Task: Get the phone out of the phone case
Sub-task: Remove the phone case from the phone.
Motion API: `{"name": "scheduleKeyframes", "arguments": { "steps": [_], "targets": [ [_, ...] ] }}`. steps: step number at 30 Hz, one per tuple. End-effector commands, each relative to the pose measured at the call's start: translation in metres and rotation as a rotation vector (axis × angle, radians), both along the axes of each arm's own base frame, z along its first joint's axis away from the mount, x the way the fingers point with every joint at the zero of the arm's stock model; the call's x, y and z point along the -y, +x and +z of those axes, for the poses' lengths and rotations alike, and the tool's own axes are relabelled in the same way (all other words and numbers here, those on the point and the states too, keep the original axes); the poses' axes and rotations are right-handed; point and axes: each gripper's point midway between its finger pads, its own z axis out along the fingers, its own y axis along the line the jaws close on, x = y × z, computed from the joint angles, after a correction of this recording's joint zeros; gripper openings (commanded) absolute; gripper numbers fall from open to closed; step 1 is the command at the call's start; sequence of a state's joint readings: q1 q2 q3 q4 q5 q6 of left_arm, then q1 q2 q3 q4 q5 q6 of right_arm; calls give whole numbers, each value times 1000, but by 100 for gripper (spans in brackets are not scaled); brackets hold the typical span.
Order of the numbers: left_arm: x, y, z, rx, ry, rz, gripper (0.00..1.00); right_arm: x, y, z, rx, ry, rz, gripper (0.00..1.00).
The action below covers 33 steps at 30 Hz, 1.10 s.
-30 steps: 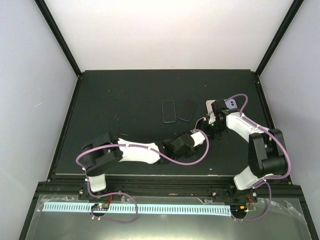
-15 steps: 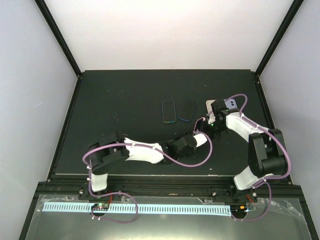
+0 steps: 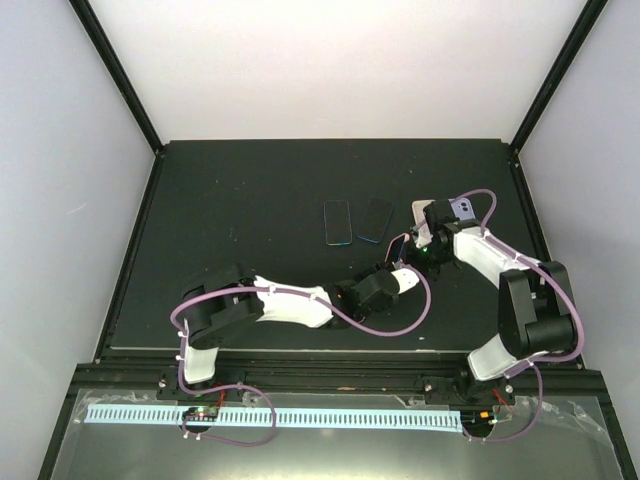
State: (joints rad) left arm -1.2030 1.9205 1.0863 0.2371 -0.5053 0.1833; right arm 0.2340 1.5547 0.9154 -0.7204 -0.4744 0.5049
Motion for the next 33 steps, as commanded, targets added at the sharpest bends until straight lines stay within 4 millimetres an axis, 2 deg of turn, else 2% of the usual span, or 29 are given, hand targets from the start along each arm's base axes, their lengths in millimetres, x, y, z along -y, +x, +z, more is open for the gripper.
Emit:
{"name": "scheduleKeyframes", "arguments": {
  "steps": [1,20,30,33],
  "targets": [
    [-12,11,-3,59,69,60,53,-13,1,23,44,99,10,1],
    [-27,10,8,6,-50,86,25,-22,2,47,116,208,10,1],
    [-27,10,17,0,-91,83,9,-23,4,50,133,218,11,1],
    [-27,9,27,-1,-126,88,5,-20,6,49,147,198,4,1]
  ]
}}
